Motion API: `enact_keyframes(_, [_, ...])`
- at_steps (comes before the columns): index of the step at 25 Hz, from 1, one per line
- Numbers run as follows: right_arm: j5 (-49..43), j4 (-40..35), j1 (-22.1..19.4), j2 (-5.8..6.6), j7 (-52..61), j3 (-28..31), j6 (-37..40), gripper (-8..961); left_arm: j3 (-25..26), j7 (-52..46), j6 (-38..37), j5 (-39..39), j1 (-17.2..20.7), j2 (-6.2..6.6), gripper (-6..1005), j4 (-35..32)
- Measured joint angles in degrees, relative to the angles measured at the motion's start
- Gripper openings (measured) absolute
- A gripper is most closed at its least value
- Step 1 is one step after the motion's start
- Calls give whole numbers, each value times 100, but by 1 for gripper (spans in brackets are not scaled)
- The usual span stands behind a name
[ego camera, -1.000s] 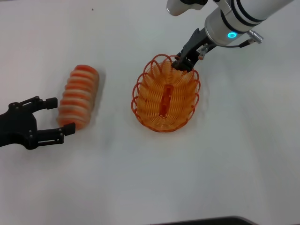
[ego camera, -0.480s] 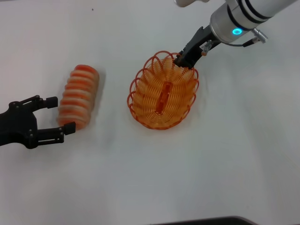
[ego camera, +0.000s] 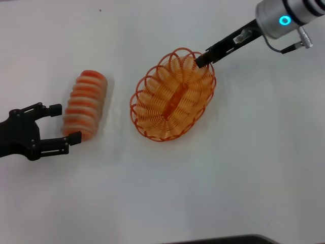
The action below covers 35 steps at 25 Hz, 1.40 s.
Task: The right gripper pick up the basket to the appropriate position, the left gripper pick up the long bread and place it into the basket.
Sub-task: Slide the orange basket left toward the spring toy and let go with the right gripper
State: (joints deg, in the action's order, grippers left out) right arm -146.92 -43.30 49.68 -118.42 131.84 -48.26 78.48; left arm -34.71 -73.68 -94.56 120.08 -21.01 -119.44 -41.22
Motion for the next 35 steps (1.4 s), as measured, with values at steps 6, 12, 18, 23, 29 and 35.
enact_keyframes(6, [197,425,-43,217,229,938,393,83,36,3,36,-11,0,0,921,-19])
enact_keyframes(12, [586,625,-318,290,663,1024,387,72,51,3,50,-26,-5,-16,921,-49])
enact_keyframes(18, [741,602,-558,133,1202,1080,103,66,36,1,237,-8,-64,-49,920,-53])
enact_keyframes(23, [865,609,-709,-60,1548,1106,-264,71,22,-6,322,-1,-71,-62,919,-61])
enact_keyframes(29, [1011,853,-750,-112,1774,1043,-573,76,12,-16,299,5,-70,-67,919,-134])
enact_keyframes(35, [1004,887,-761,-111,1965,1025,-735,82,8,-20,299,15,-70,-72,918,-149])
